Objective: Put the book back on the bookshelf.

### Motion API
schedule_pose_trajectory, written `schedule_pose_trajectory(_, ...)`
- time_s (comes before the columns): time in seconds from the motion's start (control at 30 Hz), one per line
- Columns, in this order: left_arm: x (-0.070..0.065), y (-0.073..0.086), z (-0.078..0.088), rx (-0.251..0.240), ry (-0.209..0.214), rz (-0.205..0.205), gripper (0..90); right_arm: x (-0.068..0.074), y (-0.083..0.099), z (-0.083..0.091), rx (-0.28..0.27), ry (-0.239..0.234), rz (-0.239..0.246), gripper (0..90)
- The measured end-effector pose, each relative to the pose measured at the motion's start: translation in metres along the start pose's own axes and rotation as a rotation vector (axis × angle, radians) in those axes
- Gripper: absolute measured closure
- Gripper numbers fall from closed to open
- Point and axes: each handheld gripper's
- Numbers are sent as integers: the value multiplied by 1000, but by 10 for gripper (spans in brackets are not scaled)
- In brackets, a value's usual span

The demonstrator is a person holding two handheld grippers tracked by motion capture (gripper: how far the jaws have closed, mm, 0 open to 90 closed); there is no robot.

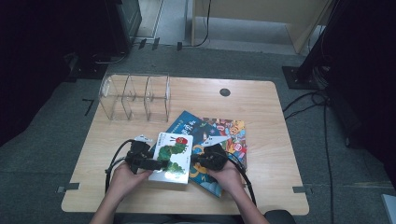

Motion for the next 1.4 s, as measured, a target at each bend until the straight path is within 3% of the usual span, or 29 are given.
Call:
schedule_pose_trajectory(0.1, 3, 0, 0, -5, -21, 11, 180, 7, 0, -3, 3, -9, 12, 900)
schedule_pose_trajectory(0.3, 9, -2, 1, 38, -8, 55, 180, 13, 1, -7, -3, -18, 17, 900)
schedule_pose_trajectory(0.4, 19, -3, -5, 102, 83, 160, 194, 15, 1, -8, -3, -14, 14, 900)
schedule_pose_trajectory(0.47, 20, -4, -6, 120, 98, 183, 194, 16, 1, -9, -3, -10, 19, 900)
schedule_pose_trajectory(0.6, 15, -9, 1, 118, 54, 146, 216, 17, 0, -10, -1, -9, 25, 900)
schedule_pose_trajectory(0.63, 12, -13, 9, 90, 26, 125, 245, 18, 0, -11, 0, -9, 30, 900)
schedule_pose_trajectory(0.67, 12, -13, 9, 90, 26, 125, 263, 18, 0, -11, 0, -9, 30, 900)
schedule_pose_trajectory(0.77, 7, -22, 18, 94, -11, 77, 315, 21, 0, -13, -2, -19, 31, 900)
schedule_pose_trajectory(0.9, -1, -37, 29, 101, -29, 20, 386, 24, -1, -15, -4, -13, 36, 900)
schedule_pose_trajectory(1.0, -7, -43, 32, 82, -26, -14, 406, 24, -1, -15, -7, -14, 43, 900)
schedule_pose_trajectory(1.03, -11, -47, 33, 91, -12, -16, 422, 23, -1, -15, -7, -15, 43, 900)
schedule_pose_trajectory(1.13, -20, -58, 33, 125, -27, -51, 492, 22, -1, -16, -13, -22, 42, 900)
schedule_pose_trajectory(1.23, -23, -71, 35, 155, 3, -27, 560, 23, 0, -15, -13, -15, 58, 900)
schedule_pose_trajectory(1.4, -30, -82, 27, 219, 52, -47, 625, 24, 0, -15, -27, -18, 65, 900)
Point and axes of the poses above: each handheld gripper's, and its own axes: z roughly backward along the jaws, y roughly out of its underside, x roughly to its left, and after that the axes turned 9 degrees about -x, right-handed
